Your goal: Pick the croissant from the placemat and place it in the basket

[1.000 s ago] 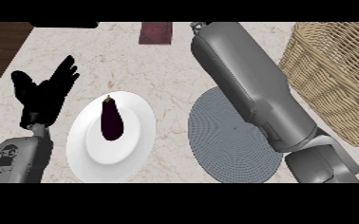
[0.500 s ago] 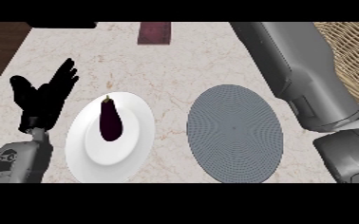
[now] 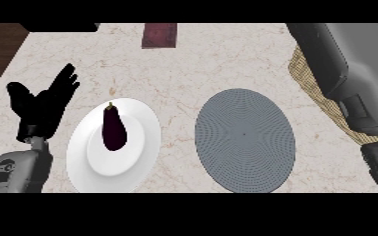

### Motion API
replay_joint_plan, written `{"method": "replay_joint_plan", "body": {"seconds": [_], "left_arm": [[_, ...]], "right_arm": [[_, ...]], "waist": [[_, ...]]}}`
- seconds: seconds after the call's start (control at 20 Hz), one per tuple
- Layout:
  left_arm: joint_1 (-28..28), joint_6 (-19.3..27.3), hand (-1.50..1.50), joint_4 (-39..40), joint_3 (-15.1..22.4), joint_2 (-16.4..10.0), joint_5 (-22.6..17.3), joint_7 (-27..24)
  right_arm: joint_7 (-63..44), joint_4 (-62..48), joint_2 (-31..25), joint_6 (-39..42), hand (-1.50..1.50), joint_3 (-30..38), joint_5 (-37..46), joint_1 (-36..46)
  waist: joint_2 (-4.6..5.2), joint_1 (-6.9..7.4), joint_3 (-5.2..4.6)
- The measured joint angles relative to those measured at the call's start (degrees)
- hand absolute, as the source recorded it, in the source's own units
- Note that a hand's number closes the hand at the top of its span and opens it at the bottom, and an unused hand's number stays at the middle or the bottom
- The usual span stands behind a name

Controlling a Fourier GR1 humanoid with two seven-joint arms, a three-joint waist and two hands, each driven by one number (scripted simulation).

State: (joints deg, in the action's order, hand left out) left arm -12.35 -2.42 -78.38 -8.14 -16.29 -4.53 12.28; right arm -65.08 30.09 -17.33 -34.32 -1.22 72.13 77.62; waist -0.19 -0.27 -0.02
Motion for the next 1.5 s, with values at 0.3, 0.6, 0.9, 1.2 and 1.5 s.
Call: {"method": "replay_joint_plan", "body": {"seconds": [0.3,0.6,0.9,1.2,1.5], "left_arm": [[1.2,-1.2,0.00,-1.5,-1.3,-1.2,-1.0,0.7],[1.2,-1.0,0.00,-1.6,-1.1,-0.6,-0.5,0.4],[0.9,0.2,0.00,-2.3,-0.4,0.5,0.6,1.2],[1.0,0.2,0.00,-2.8,0.0,1.2,1.1,1.5],[2.2,-0.1,0.00,-3.9,0.1,1.7,1.3,1.1]], "right_arm": [[2.9,5.4,-3.2,0.2,1.50,2.1,-1.4,-8.6],[6.5,11.2,-5.0,-2.1,1.50,5.2,-3.9,-17.0],[6.7,15.0,-6.6,-5.5,-1.50,8.7,-2.3,-24.2],[6.5,15.9,-6.7,-6.9,-1.50,12.2,-2.3,-27.4],[10.8,18.6,-6.5,-10.3,-1.50,14.0,-5.1,-30.0]], "waist": [[-0.16,-0.29,0.02],[0.01,-0.09,0.03],[0.11,-0.07,0.02],[0.18,0.33,0.03],[0.22,0.52,0.05]]}}
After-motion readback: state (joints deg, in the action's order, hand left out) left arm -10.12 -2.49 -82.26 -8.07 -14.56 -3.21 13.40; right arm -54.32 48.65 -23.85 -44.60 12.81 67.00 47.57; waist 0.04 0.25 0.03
